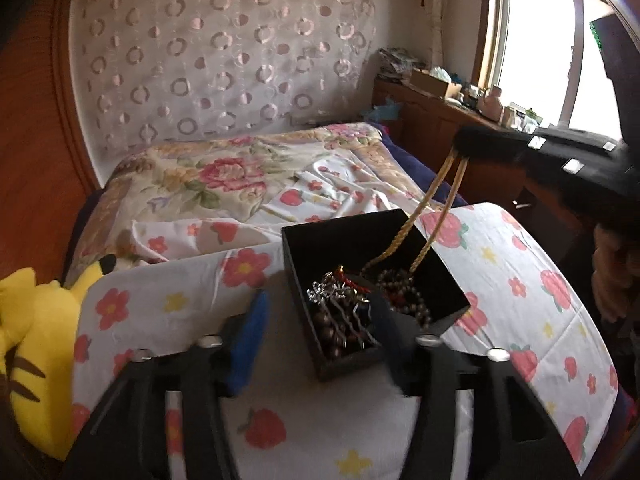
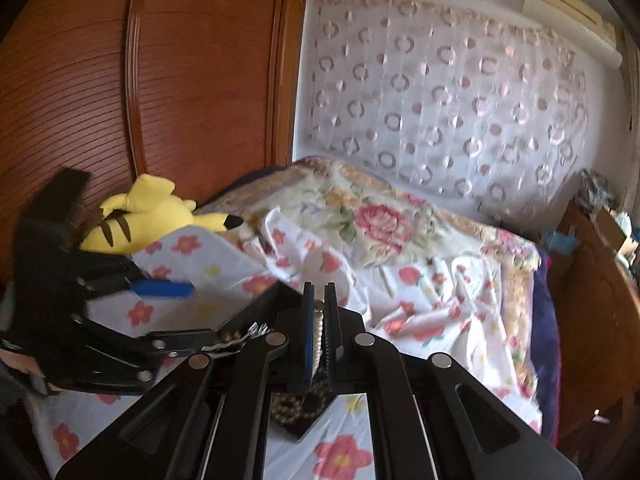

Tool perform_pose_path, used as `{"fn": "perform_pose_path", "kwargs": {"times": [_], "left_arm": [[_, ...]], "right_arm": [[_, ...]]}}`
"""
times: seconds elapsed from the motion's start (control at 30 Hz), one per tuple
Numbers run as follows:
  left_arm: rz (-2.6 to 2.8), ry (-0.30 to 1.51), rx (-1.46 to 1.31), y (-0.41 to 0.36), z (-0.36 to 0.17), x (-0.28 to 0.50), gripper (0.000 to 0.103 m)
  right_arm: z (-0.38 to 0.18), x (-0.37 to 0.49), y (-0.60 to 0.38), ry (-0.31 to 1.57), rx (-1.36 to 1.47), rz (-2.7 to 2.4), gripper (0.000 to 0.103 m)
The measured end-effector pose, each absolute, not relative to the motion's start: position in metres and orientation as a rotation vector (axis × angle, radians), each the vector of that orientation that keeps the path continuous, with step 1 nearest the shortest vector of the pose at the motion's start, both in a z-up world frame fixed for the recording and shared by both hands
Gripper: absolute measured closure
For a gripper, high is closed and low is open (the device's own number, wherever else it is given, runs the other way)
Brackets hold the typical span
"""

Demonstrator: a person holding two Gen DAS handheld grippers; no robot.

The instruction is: Organize jewelry

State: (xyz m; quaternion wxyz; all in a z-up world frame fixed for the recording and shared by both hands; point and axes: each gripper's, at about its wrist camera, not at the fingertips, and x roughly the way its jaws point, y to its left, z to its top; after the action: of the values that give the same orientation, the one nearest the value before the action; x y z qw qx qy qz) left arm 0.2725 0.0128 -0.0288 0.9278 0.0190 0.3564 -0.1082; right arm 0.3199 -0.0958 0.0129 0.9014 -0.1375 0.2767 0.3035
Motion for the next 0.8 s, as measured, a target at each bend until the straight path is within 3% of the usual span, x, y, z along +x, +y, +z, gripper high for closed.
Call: {"fn": "perform_pose_path", "kwargs": {"times": [0.03,0.1,0.17,0.37,0.43,0.5,0.67,0.8], "left_arm": [[-0.213,0.719,0.043,0.014,-0.026,0.265,0.044],[-0.199,0.701,0.045,0.015,-0.020,0.251,0.036],[-0.190,0.683,0.042,0.016,-0.015,0.238,0.025],[-0.157,0.608,0.033,0.019,0.002,0.193,0.009],[-0.140,0.581,0.022,0.022,0.008,0.178,0.008],[-0.124,0.564,0.012,0.024,0.012,0.164,0.008],[-0.085,0.513,0.014,0.023,0.019,0.131,0.008],[-0.047,0.478,0.037,0.019,0.025,0.102,0.008]], "right_arm": [[0.010,0.316,-0.095,0.579,-0.278,0.624,0.093],[0.009,0.309,-0.098,0.581,-0.264,0.610,0.076],[0.010,0.298,-0.101,0.574,-0.248,0.606,0.068],[0.019,0.267,-0.120,0.548,-0.196,0.579,0.068],[0.021,0.251,-0.128,0.538,-0.178,0.559,0.061],[0.021,0.232,-0.136,0.520,-0.151,0.541,0.045],[0.019,0.189,-0.154,0.490,-0.098,0.493,0.039],[0.016,0.154,-0.163,0.461,-0.075,0.461,0.023]]}}
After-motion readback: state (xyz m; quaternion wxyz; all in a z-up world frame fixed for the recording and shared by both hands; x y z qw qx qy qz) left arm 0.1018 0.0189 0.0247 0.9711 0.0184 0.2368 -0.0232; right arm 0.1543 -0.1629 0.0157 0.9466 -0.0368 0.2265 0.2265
